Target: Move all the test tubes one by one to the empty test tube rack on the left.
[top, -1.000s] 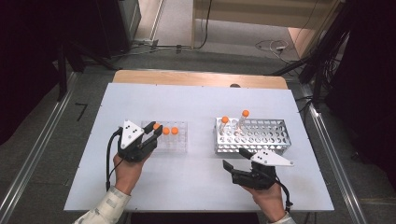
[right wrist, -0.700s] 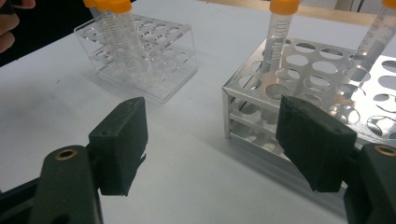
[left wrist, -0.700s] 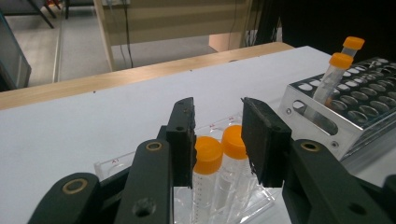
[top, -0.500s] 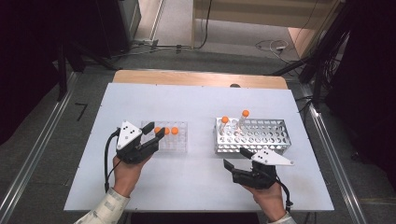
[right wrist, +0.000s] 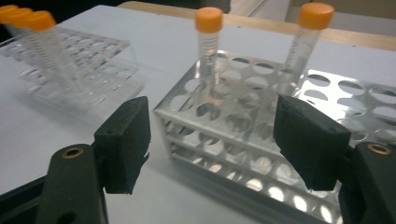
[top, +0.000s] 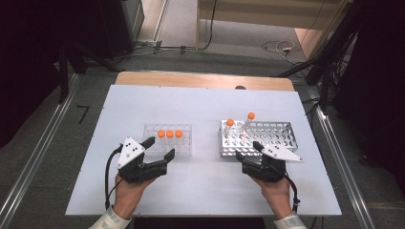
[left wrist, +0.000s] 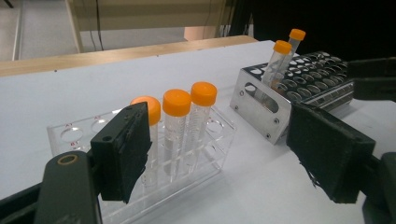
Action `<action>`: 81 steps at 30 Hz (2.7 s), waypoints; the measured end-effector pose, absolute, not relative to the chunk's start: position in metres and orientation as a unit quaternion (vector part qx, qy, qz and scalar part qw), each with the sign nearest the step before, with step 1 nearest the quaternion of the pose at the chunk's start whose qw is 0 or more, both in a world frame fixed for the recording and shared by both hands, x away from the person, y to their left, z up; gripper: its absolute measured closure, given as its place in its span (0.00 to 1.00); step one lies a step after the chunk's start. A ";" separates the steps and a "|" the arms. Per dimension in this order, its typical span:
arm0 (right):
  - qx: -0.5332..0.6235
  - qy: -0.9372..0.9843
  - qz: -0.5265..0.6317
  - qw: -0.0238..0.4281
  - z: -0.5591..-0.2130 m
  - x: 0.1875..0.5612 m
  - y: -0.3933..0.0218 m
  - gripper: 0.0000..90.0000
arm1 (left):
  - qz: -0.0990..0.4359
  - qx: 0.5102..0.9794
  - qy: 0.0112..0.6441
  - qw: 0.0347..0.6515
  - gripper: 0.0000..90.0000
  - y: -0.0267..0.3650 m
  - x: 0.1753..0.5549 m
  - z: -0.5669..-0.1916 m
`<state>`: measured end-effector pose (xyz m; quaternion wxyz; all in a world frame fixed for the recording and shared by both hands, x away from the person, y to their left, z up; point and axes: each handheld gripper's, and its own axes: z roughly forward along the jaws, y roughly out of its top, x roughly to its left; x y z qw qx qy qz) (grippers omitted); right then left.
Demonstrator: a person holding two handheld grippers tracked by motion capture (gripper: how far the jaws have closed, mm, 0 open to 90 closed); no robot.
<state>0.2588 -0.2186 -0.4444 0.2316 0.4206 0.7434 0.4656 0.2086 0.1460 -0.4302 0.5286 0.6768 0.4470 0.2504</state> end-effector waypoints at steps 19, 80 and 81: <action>0.489 0.709 0.424 0.281 -0.443 0.335 -0.213 0.51 | 0.250 0.677 0.448 0.528 0.24 0.148 0.208 -0.434; 0.422 0.721 0.479 0.269 -0.390 0.274 -0.226 0.80 | 0.246 0.686 0.447 0.519 0.24 0.144 0.209 -0.439; 0.414 0.725 0.482 0.265 -0.390 0.267 -0.224 0.80 | 0.245 0.686 0.446 0.519 0.24 0.144 0.208 -0.439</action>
